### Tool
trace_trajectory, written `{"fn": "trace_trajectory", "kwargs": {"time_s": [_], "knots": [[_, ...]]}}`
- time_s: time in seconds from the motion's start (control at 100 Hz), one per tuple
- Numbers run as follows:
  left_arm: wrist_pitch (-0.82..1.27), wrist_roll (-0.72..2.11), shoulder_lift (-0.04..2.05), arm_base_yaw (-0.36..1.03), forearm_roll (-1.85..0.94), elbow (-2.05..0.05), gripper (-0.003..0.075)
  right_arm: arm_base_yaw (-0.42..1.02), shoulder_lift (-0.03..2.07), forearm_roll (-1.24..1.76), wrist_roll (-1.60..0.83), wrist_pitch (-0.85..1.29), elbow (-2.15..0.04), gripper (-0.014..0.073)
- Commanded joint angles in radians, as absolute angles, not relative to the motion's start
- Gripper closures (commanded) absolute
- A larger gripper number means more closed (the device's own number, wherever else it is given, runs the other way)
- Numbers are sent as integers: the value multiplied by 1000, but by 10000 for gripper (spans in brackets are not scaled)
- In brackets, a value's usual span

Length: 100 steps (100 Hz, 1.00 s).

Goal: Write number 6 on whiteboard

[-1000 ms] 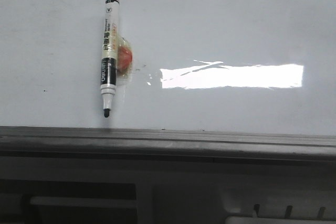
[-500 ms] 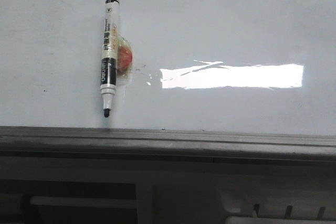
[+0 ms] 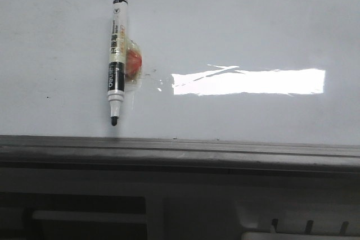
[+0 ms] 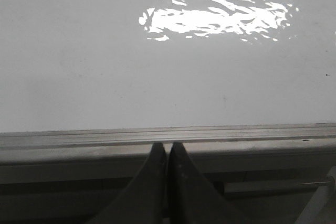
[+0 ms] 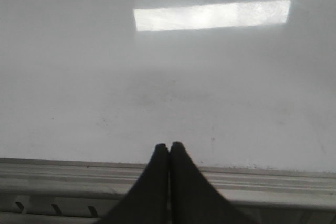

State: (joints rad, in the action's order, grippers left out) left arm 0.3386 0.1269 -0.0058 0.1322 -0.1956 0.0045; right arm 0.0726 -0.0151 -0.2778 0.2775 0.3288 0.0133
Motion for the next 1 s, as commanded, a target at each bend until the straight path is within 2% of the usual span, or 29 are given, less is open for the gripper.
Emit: {"fn": "trace_trajectory", "kwargs": {"time_s": [0.0,0.18,0.29,0.43,0.58,0.72,0.86,0.99], "knots": [[285,115,-34,129,-198,49,739,66,-29,-300,268,302,41,665],[270,115,-34,129,-297,49,739,66,-29,-310,268,227,41,665],[228,115,-34,129,-733,49,739,66,-29,-276,268,86,41,665],[197,115,-34,129,-1005,49,739,66,-29,-174,270,-85,41,665],[163,115,-34,129,-1075,49,739,66,-29,-97,274,-132,41,665],[161,128,-34,129,-1120,24,739,66,-29,84,391,-132,34,665],[292,215,1,136,-990,-66,739,66,-29,142,423,-106,-52,665],[385,235,113,136,-837,-192,738,68,-3,79,421,54,-177,665]]}}
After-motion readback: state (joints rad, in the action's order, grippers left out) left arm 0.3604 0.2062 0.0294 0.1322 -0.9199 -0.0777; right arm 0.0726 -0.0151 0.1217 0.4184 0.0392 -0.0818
